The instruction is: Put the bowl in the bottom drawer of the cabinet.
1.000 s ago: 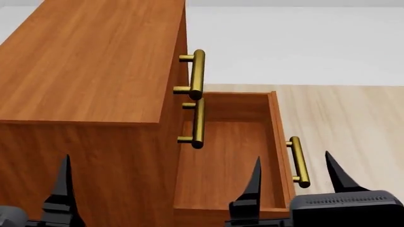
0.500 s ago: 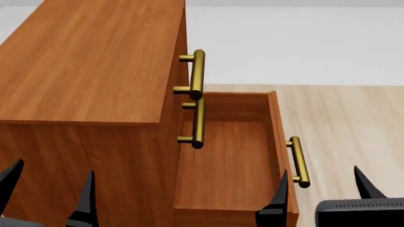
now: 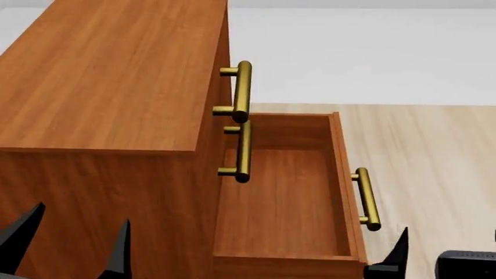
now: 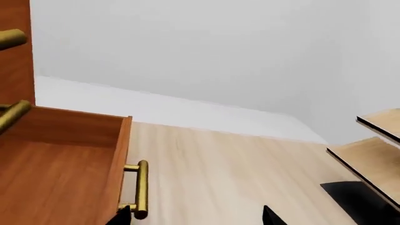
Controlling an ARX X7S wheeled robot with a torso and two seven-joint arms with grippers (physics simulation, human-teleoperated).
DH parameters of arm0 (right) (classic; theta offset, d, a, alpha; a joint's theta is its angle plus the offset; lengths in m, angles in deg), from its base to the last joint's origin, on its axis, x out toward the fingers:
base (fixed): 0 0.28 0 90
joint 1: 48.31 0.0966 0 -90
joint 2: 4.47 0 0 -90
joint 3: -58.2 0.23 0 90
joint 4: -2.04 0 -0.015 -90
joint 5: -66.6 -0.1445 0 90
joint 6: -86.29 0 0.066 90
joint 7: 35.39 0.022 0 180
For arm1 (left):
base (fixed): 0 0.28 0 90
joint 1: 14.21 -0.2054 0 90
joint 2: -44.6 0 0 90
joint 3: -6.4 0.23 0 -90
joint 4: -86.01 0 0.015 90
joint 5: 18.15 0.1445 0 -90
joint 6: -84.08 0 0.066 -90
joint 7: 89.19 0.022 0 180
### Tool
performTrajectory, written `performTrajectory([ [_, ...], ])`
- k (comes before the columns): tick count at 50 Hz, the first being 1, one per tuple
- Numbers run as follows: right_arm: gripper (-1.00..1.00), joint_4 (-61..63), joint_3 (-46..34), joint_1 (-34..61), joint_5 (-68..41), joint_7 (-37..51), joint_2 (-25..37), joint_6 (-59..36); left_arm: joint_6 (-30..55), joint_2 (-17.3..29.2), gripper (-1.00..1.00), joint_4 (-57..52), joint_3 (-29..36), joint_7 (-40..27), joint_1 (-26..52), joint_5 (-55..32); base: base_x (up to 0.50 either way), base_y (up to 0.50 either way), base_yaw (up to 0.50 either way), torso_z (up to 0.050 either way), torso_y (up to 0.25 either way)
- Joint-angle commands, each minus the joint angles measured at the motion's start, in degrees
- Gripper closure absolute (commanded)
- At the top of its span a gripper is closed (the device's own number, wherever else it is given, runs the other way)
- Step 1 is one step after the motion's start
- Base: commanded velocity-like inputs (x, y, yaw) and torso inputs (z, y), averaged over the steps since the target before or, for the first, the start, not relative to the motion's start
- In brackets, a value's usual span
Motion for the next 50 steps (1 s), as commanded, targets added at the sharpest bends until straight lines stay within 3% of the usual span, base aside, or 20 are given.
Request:
performTrajectory([
  [1, -1.00, 2.37, 5.18, 1.47, -4.03, 1.28, 1.42, -9.44, 0.03, 0.08, -1.00, -0.18, 0.27, -0.20, 0.10, -0.29, 0.00, 0.00, 0.00, 0.000, 0.000],
  [16, -1.00, 4.97, 8.73, 2.96, -8.03, 1.84, 3.50, -18.81, -0.17, 0.22, -1.00, -0.36, 0.89, -0.34, -0.03, -0.60, 0.00, 0.00, 0.00, 0.000, 0.000],
  [50, -1.00, 4.18, 11.55, -2.81, -9.98, 2.23, 4.31, -20.21, -0.85, 1.00, -1.00, 0.82, 2.50, -0.28, -0.42, -0.51, 0.00, 0.00, 0.00, 0.000, 0.000],
])
